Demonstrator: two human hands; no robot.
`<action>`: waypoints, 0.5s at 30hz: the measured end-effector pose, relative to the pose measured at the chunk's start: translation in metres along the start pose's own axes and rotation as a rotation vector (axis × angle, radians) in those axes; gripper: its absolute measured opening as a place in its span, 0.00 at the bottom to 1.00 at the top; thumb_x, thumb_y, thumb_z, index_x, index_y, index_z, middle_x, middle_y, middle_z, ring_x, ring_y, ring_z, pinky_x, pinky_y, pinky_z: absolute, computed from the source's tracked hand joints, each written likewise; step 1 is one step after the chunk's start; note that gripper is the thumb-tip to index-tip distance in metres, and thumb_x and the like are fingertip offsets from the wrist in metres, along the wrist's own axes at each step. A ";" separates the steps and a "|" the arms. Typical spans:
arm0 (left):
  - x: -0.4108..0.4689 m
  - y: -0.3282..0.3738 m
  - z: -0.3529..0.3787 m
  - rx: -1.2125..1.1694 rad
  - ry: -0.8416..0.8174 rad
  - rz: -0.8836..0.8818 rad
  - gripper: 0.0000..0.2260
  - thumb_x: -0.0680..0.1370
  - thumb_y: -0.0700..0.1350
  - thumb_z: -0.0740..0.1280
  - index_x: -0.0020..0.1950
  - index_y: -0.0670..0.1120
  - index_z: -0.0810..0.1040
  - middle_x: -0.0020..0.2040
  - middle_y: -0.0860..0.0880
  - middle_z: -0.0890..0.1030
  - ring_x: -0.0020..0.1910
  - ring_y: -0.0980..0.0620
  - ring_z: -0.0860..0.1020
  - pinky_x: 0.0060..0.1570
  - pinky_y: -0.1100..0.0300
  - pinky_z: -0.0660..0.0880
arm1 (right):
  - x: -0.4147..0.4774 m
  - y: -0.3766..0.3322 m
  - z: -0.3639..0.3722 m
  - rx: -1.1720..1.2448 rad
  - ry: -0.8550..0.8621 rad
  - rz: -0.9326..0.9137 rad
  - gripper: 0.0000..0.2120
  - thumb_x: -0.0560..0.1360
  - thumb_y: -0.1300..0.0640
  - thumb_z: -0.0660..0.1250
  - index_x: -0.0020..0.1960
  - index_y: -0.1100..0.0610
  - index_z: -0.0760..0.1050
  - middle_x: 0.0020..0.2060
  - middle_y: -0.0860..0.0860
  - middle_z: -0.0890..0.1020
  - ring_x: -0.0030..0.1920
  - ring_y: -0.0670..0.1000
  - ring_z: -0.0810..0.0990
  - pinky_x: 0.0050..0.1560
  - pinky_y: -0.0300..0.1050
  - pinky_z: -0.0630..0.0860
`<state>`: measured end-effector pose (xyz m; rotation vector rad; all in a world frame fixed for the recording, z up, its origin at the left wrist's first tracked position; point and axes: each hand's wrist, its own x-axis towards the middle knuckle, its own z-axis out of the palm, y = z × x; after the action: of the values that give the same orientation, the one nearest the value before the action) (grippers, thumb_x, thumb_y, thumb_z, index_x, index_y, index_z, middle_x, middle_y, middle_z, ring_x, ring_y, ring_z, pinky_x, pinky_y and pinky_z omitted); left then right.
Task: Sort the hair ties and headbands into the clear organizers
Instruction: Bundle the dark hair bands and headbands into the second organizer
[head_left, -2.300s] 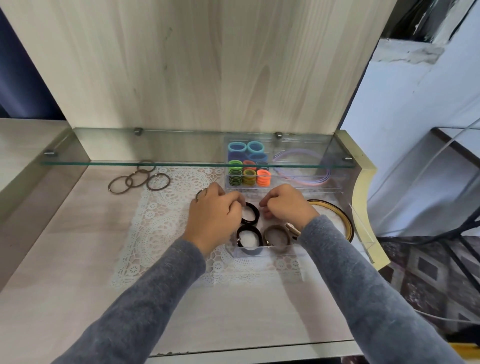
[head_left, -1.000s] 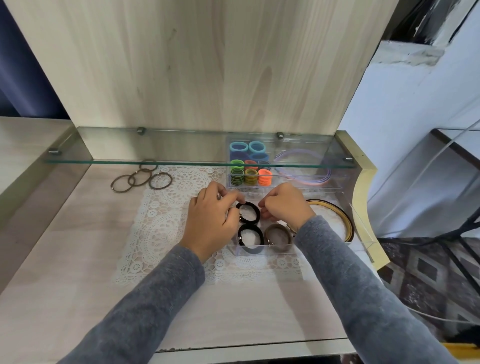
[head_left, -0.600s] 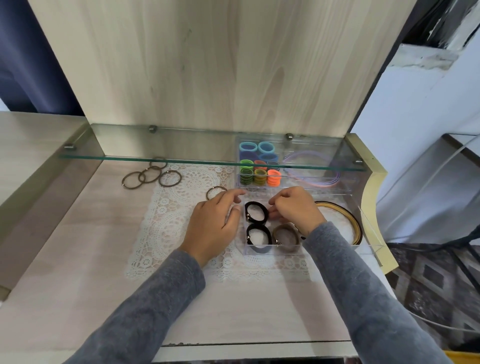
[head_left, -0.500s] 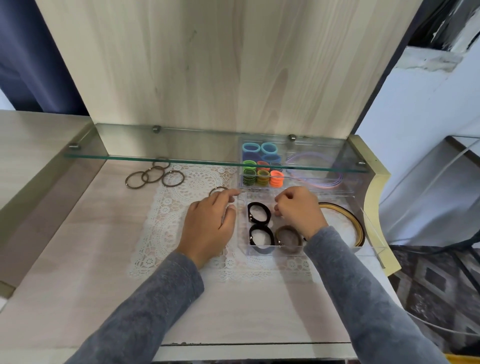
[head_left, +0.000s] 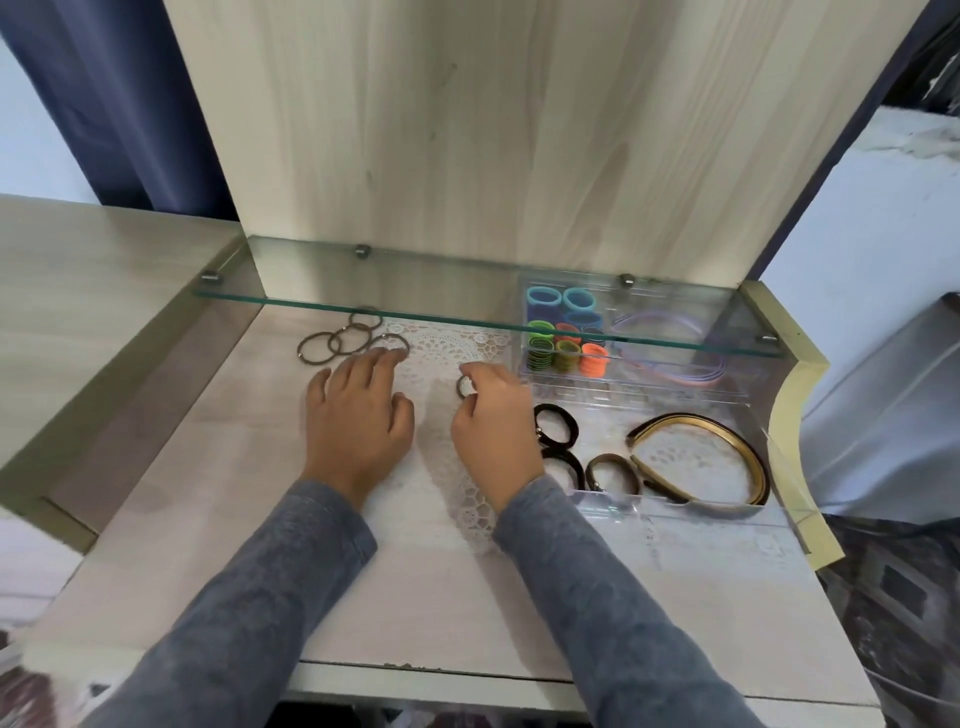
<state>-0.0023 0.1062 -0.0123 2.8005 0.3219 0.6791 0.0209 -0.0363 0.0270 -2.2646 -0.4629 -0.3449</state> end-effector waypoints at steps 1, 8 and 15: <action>0.001 -0.004 0.000 0.018 -0.020 -0.009 0.27 0.74 0.51 0.52 0.70 0.47 0.74 0.68 0.46 0.76 0.67 0.44 0.74 0.66 0.43 0.65 | 0.000 -0.002 0.008 -0.019 -0.033 0.017 0.18 0.71 0.72 0.59 0.59 0.67 0.76 0.55 0.62 0.78 0.56 0.59 0.76 0.58 0.48 0.72; 0.000 -0.022 0.000 0.089 -0.226 0.003 0.35 0.72 0.56 0.42 0.78 0.51 0.63 0.79 0.50 0.63 0.77 0.46 0.61 0.70 0.42 0.60 | -0.010 0.006 0.051 -0.271 -0.056 0.055 0.18 0.66 0.64 0.60 0.53 0.68 0.78 0.50 0.62 0.80 0.52 0.63 0.79 0.56 0.54 0.77; 0.000 -0.021 -0.001 0.084 -0.256 -0.049 0.32 0.74 0.55 0.45 0.77 0.52 0.66 0.78 0.53 0.64 0.77 0.49 0.61 0.73 0.44 0.52 | -0.011 0.009 0.047 -0.186 -0.049 -0.043 0.17 0.69 0.59 0.53 0.47 0.65 0.77 0.44 0.59 0.80 0.46 0.59 0.77 0.49 0.53 0.77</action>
<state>-0.0065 0.1260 -0.0172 2.9034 0.3748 0.2964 0.0192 -0.0089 -0.0138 -2.4513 -0.5246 -0.3683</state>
